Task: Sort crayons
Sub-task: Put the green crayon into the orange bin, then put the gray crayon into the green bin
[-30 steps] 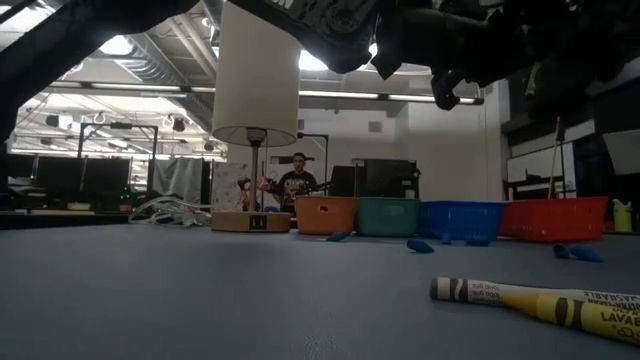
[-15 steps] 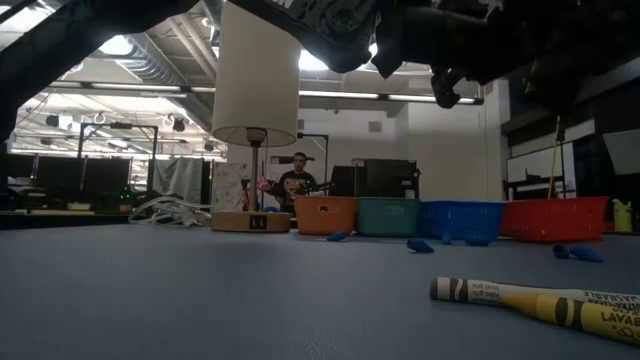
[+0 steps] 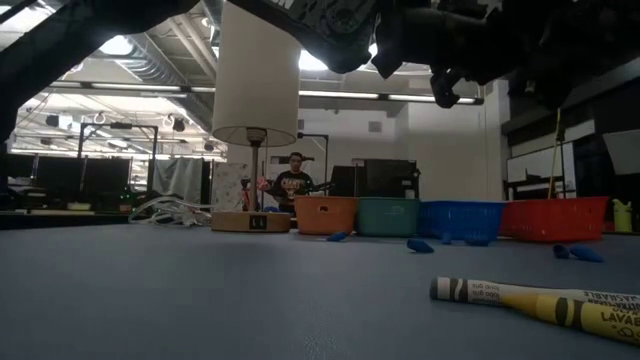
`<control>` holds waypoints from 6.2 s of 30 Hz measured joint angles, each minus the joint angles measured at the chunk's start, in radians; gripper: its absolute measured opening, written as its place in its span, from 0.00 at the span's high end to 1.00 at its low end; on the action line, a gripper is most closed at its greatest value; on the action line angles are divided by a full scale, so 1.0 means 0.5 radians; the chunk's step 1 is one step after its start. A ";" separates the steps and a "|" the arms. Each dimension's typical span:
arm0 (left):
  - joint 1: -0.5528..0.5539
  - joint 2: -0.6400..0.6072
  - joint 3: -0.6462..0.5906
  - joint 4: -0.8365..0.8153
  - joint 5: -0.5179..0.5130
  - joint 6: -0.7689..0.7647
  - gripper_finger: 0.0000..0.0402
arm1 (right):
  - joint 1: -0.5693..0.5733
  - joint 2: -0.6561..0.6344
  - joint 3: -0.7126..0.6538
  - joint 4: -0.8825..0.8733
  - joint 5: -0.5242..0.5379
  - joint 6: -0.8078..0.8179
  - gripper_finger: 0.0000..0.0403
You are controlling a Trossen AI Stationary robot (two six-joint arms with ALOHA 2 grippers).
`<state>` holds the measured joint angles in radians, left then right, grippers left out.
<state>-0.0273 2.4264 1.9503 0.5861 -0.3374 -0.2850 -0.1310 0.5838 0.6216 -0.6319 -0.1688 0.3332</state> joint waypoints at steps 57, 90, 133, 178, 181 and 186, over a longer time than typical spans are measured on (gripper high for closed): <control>-0.238 -1.087 -1.004 -2.995 -0.455 0.061 0.76 | -0.003 0.182 -0.068 -0.209 1.224 0.080 0.90; -0.804 -1.971 -2.291 -1.552 -0.459 -0.424 0.76 | 0.110 0.452 0.033 0.438 0.113 0.169 0.61; -0.829 -1.970 -2.291 -1.438 -0.451 -0.422 0.76 | 1.382 1.319 0.010 1.184 0.794 0.676 0.61; -0.805 -1.969 -2.291 -1.393 -0.459 -0.405 0.77 | 1.756 2.584 0.841 1.110 1.079 0.633 0.61; -0.805 -1.969 -2.291 -1.393 -0.459 -0.405 0.77 | 1.755 2.583 0.842 1.114 1.124 0.636 0.61; -0.805 -1.969 -2.291 -1.394 -0.459 -0.405 0.77 | 1.755 2.596 0.842 1.116 1.124 0.685 0.61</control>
<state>-0.4297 1.4418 0.8047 -0.1108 -0.5671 -0.4877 0.7464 1.8819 1.0424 -0.0741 0.3931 0.6759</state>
